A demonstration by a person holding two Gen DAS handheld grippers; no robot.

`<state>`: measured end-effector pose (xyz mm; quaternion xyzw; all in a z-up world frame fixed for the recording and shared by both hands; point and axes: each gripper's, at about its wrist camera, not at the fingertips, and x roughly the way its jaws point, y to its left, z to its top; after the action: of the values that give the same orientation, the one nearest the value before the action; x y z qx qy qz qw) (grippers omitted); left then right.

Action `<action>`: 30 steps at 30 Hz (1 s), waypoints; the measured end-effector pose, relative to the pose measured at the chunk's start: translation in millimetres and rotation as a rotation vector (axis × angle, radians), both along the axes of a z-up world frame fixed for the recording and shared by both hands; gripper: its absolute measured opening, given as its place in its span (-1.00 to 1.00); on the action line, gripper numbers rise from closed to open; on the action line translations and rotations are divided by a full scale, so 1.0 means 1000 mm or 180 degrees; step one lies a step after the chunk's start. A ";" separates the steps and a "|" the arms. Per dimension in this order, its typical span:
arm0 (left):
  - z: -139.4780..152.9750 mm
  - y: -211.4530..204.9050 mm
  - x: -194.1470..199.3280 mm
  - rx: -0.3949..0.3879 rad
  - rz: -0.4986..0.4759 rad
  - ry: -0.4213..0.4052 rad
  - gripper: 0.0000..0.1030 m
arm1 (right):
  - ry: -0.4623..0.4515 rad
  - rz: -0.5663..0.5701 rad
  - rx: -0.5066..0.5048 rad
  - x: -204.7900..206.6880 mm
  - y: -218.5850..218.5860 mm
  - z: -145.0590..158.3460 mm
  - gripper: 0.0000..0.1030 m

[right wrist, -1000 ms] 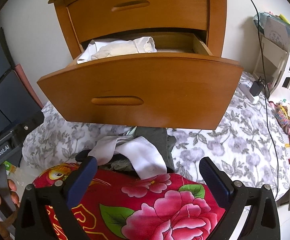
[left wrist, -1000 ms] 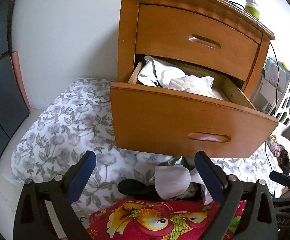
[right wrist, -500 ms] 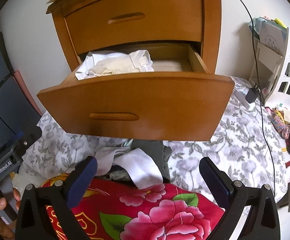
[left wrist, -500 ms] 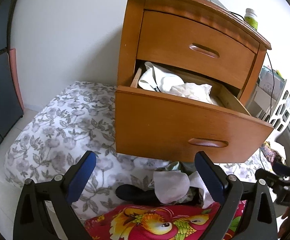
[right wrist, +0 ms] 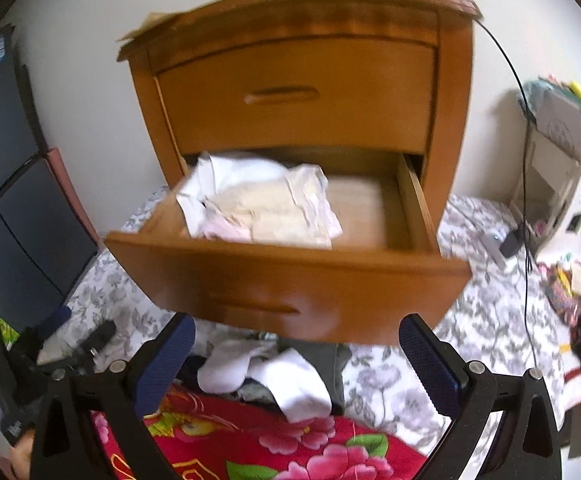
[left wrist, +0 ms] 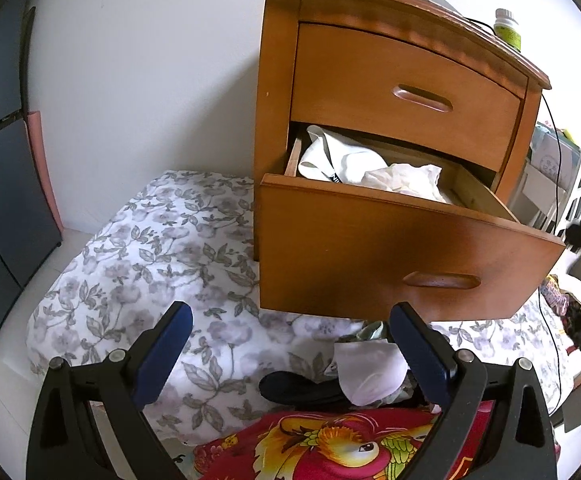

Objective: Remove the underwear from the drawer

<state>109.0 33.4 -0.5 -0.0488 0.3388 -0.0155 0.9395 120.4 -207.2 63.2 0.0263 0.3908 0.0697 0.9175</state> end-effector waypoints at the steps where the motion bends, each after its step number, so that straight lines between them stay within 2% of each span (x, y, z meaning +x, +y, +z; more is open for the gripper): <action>1: -0.001 0.001 0.000 -0.0005 0.0004 0.0007 0.92 | -0.0018 0.0028 0.0012 0.004 0.001 0.006 1.00; 8: -0.006 0.003 0.001 -0.0027 0.0022 0.0026 0.92 | -0.0091 0.0214 -0.0022 0.042 0.016 0.044 1.00; 16: -0.011 0.006 0.004 -0.0052 0.0011 0.0059 0.92 | 0.0155 0.0330 0.0114 0.107 0.034 0.056 1.00; 20: -0.014 0.006 0.006 -0.0067 0.0005 0.0088 0.92 | 0.0361 0.0320 0.0095 0.142 0.049 0.045 1.00; 30: -0.021 0.009 0.010 -0.0126 -0.0010 0.0154 0.92 | 0.0947 0.0259 -0.0117 0.196 0.082 -0.024 0.98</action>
<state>118.7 42.8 -21.6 -0.0672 0.3611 -0.0225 0.9298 316.3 -125.3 39.1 0.0036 0.5244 0.0949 0.8462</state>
